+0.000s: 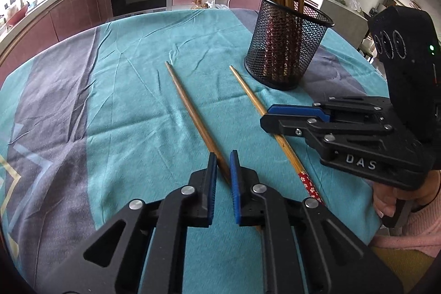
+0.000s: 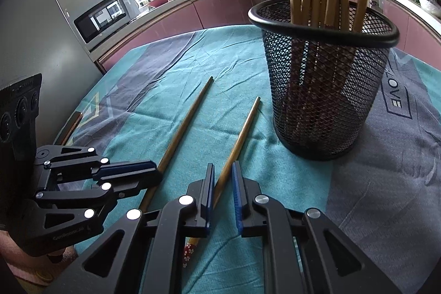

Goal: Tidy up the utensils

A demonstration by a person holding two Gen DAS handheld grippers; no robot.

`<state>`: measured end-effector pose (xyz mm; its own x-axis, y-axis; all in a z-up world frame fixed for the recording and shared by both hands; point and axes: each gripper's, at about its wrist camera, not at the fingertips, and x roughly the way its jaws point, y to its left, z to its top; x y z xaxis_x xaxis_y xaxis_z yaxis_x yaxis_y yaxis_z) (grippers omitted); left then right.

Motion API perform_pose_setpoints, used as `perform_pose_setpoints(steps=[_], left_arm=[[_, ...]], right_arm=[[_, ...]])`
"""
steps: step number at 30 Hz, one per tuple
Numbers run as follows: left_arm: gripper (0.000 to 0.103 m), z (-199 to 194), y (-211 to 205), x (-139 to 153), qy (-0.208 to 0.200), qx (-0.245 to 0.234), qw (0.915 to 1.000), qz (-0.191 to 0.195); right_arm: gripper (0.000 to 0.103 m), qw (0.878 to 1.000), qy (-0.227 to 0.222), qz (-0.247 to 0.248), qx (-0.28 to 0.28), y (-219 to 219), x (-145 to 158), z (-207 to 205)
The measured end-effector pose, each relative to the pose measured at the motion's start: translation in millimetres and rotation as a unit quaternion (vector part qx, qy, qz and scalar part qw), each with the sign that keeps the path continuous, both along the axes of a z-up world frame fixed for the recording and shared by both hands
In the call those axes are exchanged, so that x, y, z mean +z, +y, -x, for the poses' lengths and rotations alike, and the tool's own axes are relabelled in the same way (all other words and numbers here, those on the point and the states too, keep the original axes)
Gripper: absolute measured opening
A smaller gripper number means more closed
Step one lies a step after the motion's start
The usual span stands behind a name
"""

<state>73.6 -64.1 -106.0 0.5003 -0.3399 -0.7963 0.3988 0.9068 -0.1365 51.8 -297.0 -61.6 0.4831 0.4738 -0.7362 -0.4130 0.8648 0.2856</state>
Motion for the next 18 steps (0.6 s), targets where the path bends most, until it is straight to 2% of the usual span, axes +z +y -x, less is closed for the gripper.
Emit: perform_pose_setpoints(steps=[4, 18], left_arm=[[0.014, 1, 0, -1, 0.0, -0.004, 1.0, -0.004], [0.014, 12, 1, -2, 0.012, -0.007, 0.9999, 0.007]], right_arm=[[0.011, 1.0, 0.001, -0.003, -0.001, 3, 0, -4], [0.009, 1.0, 0.008, -0.014, -0.005, 9, -2, -14]])
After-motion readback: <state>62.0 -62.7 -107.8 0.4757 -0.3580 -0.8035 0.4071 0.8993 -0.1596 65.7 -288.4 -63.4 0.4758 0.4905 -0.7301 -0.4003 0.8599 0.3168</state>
